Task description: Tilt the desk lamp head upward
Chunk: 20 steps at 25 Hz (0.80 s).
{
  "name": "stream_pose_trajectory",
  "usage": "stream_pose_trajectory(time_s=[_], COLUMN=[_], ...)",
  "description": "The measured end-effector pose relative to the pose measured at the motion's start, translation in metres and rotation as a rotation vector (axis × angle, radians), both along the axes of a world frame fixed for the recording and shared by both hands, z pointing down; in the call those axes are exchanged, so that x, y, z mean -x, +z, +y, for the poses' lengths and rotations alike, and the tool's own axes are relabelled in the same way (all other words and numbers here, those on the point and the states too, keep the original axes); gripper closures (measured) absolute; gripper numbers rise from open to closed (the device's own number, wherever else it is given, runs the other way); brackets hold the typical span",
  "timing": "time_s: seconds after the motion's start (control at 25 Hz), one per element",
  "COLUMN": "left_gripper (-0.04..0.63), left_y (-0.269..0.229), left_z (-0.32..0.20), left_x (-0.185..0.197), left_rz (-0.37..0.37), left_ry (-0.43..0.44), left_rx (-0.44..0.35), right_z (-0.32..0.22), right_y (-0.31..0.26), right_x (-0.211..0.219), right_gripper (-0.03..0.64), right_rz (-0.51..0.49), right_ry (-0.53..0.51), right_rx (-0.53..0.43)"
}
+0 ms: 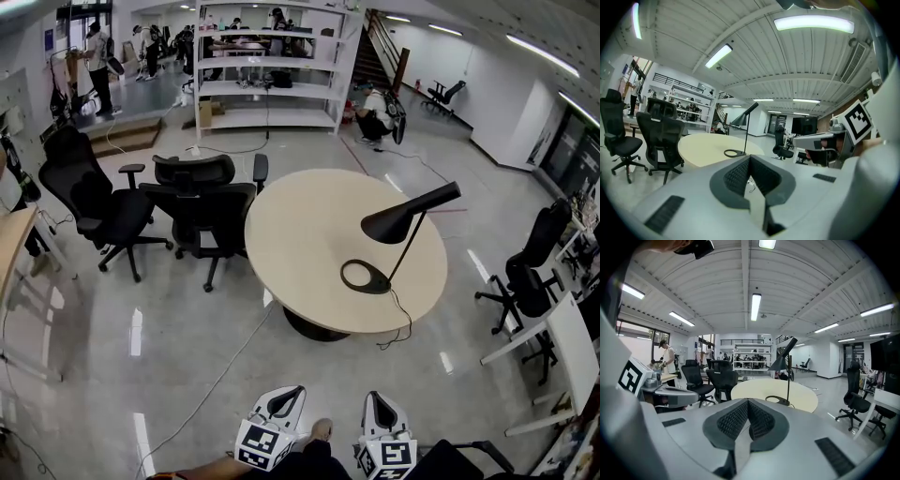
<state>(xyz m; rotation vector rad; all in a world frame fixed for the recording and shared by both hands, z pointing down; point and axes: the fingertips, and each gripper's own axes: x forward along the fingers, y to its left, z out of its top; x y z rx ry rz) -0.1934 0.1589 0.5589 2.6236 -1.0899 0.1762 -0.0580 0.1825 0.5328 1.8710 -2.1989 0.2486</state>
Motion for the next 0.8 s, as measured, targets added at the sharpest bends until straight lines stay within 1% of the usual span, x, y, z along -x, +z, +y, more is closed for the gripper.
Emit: stream_pose_trajectory(time_s=[0.16,0.28,0.36,0.48,0.72,0.8], left_gripper=[0.548,0.548,0.548,0.548,0.548,0.548], left_y=[-0.007,-0.019,-0.024,-0.028,-0.031,-0.034], left_z=[-0.029,-0.056,-0.072,-0.094,-0.122,-0.128], left_x=[-0.037,-0.075,-0.099,-0.133,-0.194,-0.212], left_rz=[-0.031,-0.047,-0.056,-0.067,-0.072,-0.072], left_ry=[-0.030,-0.061,-0.081,-0.101,-0.130,-0.137], left_rx=[-0.030,-0.050,-0.051,-0.051,-0.029,-0.026], right_z=[-0.036,-0.065,-0.082,-0.104,-0.127,-0.132], right_y=[-0.006,-0.018,-0.022,-0.023,-0.022,-0.024], right_x=[-0.038,-0.075,-0.101,-0.136,-0.198,-0.221], right_gripper=[0.607,0.607,0.607,0.607,0.607,0.607], right_rz=[-0.030,-0.031,-0.030,-0.041,-0.075,-0.074], right_ry=[-0.023,-0.057,-0.071,-0.086,-0.104,-0.100], right_rx=[0.005,-0.029,-0.059,-0.075,-0.056,-0.072])
